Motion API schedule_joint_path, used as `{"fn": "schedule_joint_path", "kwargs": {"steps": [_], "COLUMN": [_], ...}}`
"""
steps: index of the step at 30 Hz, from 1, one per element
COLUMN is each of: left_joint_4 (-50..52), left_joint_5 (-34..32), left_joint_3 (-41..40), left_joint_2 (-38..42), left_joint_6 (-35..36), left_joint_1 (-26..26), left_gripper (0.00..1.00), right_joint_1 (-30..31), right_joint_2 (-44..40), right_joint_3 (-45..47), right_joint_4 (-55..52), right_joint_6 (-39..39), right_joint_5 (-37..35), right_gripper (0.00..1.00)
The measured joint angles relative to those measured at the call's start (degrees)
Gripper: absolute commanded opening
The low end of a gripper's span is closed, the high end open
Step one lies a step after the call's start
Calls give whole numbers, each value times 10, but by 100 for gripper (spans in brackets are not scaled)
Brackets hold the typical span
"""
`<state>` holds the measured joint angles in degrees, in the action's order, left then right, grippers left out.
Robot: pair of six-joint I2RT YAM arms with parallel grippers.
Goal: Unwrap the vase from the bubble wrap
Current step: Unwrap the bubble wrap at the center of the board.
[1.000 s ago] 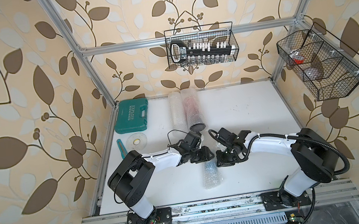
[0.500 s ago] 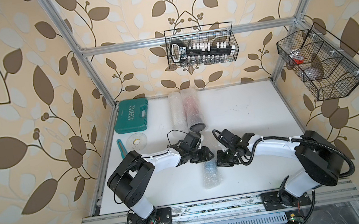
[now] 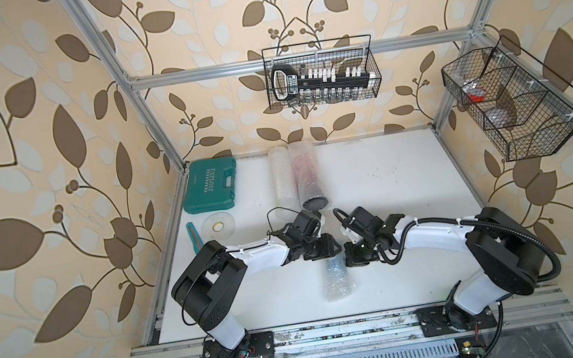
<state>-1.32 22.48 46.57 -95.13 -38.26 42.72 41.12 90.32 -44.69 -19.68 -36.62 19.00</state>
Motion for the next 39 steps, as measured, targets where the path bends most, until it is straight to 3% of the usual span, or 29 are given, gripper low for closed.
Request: {"fn": "schedule_joint_path", "kwargs": {"steps": [14,27,39], "left_joint_4": [6,-12,-45], "left_joint_5": [36,107,136], "left_joint_3": [6,-21,-57], "left_joint_2": [-10,-9,9], "left_joint_6": [24,26,21], "left_joint_1": [-16,-53,-76], "left_gripper": [30,29,29], "right_joint_1": [13,57,87], "right_joint_2": [3,-14,-28], "right_joint_3": [15,27,52], "right_joint_4": [23,44,70], "right_joint_6": [151,146,152], "right_joint_5": [15,-41,-42], "right_gripper": [0,0,0]}}
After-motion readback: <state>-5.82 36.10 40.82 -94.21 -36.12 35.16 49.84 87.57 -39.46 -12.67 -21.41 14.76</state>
